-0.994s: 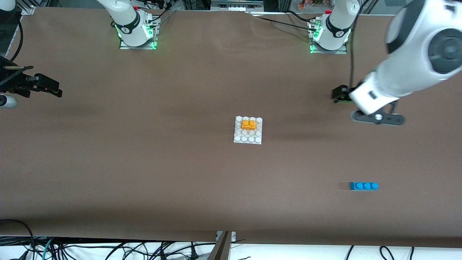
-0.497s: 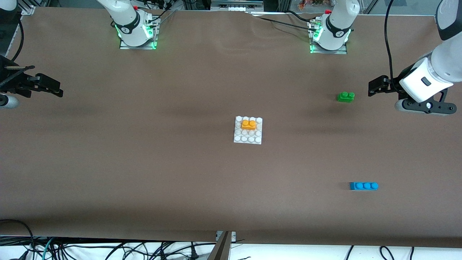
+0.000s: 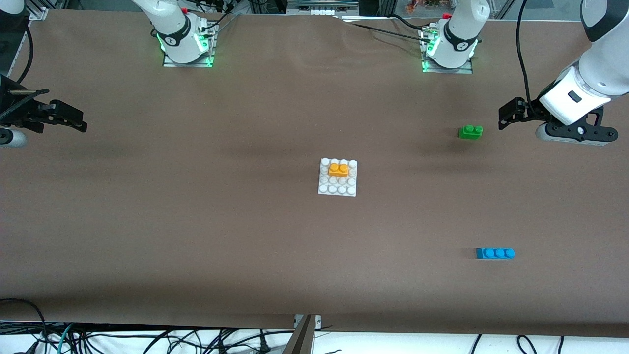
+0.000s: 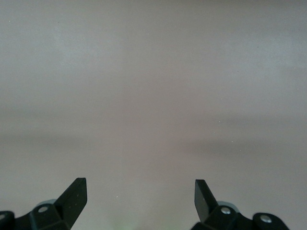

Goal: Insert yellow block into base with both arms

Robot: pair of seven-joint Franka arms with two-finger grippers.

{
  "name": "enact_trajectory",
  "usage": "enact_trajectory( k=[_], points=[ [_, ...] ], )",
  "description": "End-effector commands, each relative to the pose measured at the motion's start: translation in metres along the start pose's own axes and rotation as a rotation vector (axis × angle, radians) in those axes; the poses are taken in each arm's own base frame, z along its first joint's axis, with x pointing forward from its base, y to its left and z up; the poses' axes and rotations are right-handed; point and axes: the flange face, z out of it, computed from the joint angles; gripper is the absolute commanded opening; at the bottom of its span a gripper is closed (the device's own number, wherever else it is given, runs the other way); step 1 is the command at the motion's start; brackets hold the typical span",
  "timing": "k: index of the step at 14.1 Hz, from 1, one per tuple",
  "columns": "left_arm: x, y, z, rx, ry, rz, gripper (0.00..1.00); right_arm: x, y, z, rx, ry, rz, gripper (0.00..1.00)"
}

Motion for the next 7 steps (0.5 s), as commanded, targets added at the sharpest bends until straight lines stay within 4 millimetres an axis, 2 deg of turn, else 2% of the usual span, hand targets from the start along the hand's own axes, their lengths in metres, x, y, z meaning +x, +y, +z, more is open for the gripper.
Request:
enact_trajectory(
  k=[1,4,7],
  points=[
    [-0.001,-0.001,-0.005,-0.032,0.007,-0.014,1.00,-0.001,-0.006,-0.008,0.003,0.015,0.001,1.00],
    [0.000,0.006,-0.012,-0.029,-0.003,-0.027,1.00,0.000,-0.007,-0.009,0.002,0.020,-0.001,1.00],
    [0.010,0.012,-0.014,-0.020,-0.034,-0.019,1.00,0.001,-0.006,-0.008,-0.003,0.018,-0.002,1.00]
  ],
)
